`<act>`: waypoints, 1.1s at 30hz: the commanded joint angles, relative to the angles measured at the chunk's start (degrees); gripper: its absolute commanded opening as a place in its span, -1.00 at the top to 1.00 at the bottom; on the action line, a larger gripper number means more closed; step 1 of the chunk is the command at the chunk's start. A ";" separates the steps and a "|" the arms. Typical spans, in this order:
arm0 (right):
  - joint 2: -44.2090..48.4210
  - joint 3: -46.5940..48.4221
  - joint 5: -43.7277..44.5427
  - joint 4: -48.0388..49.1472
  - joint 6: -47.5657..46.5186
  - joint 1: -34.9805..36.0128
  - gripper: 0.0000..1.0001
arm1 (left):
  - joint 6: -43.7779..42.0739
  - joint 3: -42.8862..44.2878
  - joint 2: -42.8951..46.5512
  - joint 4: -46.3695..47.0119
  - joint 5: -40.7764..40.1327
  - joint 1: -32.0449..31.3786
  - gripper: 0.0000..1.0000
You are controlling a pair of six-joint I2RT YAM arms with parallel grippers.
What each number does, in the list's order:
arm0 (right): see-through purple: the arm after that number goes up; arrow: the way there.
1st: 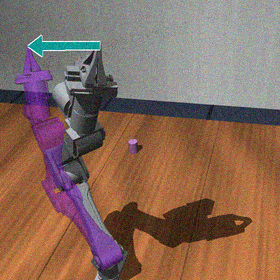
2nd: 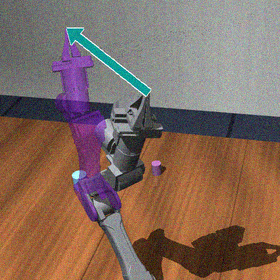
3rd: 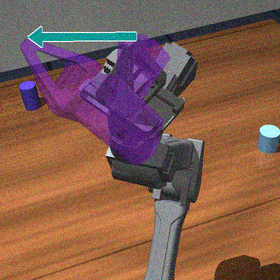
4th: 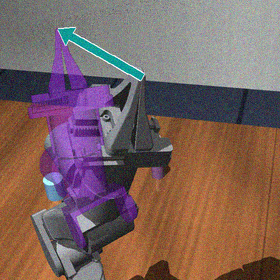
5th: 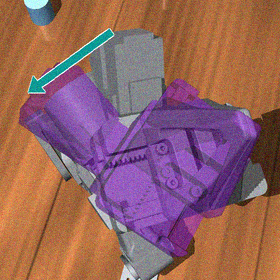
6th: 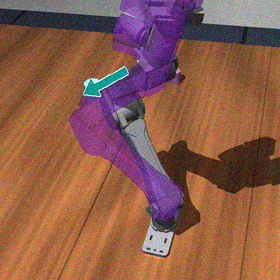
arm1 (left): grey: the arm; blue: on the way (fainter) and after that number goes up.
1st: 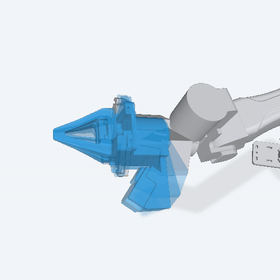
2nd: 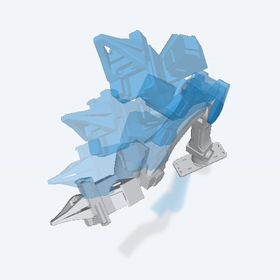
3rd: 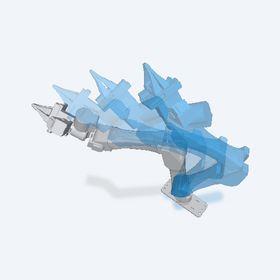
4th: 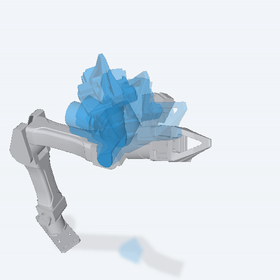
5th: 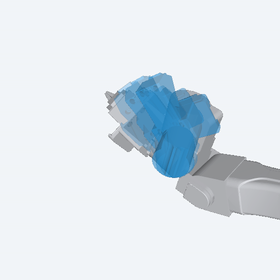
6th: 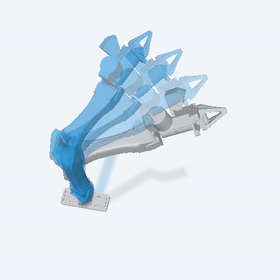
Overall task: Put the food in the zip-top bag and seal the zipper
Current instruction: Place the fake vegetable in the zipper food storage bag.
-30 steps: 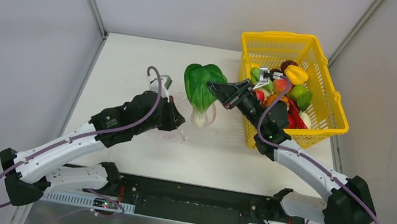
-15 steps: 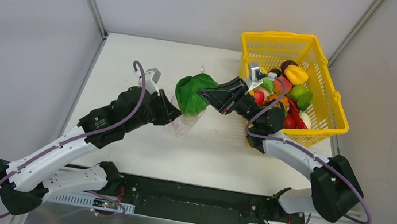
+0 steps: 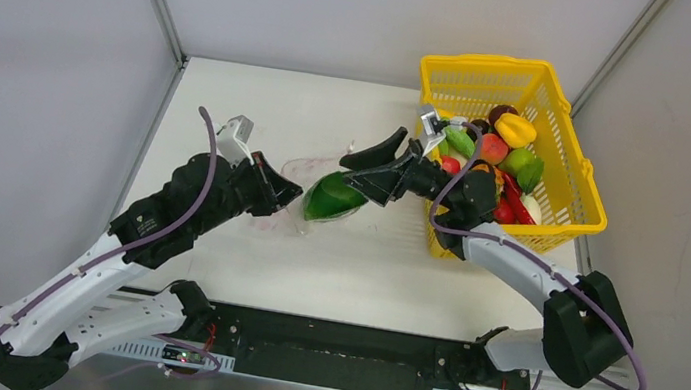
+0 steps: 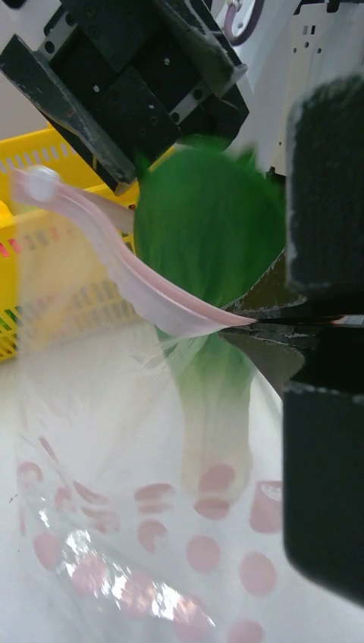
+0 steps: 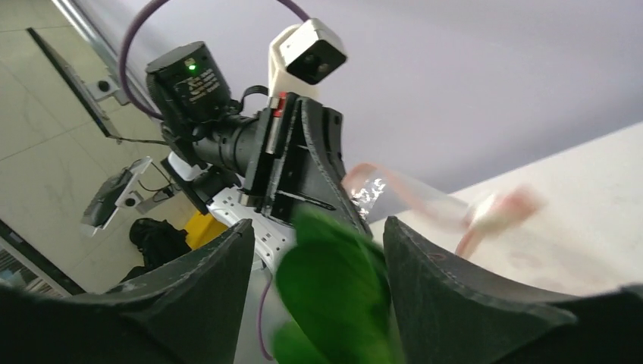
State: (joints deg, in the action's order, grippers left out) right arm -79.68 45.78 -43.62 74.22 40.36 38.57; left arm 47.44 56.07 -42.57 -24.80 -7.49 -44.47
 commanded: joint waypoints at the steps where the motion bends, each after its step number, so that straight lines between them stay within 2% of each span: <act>1: 5.50 4.99 -3.79 -11.97 -7.54 -1.66 -0.36 | 0.32 -0.48 1.54 0.78 -1.00 0.95 1.00; 5: 9.50 7.92 -2.67 -29.41 -14.19 -1.65 -0.45 | -0.15 -0.18 1.40 0.12 -1.64 1.15 1.00; 7: 11.20 8.35 -2.67 -34.33 -14.19 -1.60 -0.45 | -0.16 -0.37 1.20 0.22 -1.73 1.22 1.00; 8: 12.10 8.53 -2.03 -37.34 -17.78 -1.65 -0.46 | -0.22 -0.48 0.98 0.19 -1.68 1.23 1.00; 9: 13.23 8.92 2.04 -41.11 -20.71 -1.61 -0.46 | -0.20 -0.52 0.85 0.12 -1.68 1.27 1.00; 12: 14.81 10.97 13.24 -55.57 -21.57 -1.65 -0.38 | -0.16 -0.95 0.54 0.14 -1.44 1.27 1.00; 16: 14.83 11.92 18.39 -67.74 -19.76 -1.56 -0.32 | -0.32 -1.36 0.31 -0.05 -1.06 1.27 1.00; 20: 12.39 12.91 14.85 -73.36 -18.94 0.40 -0.32 | -0.25 -1.41 -0.88 -0.10 -0.14 1.27 1.00; 25: 7.14 16.29 18.16 -80.45 -22.84 4.32 -0.32 | -0.24 -1.19 -2.09 0.10 1.05 1.23 1.00; 29: 3.41 19.24 24.99 -82.22 -24.92 5.95 -0.08 | -0.49 -1.11 -1.84 -0.76 0.87 1.23 1.00; 31: 1.97 20.87 29.21 -83.32 -26.14 6.62 -0.02 | -0.63 -1.20 -1.22 -1.55 0.29 1.23 1.00; 33: 0.86 22.07 30.42 -84.30 -27.03 6.86 0.15 | -1.04 -1.19 -0.63 -2.65 -0.36 1.23 1.00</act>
State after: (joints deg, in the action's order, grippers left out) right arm -77.58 62.85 -20.18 -7.60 16.88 44.71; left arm 47.33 54.92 -44.75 -26.59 -7.29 -43.77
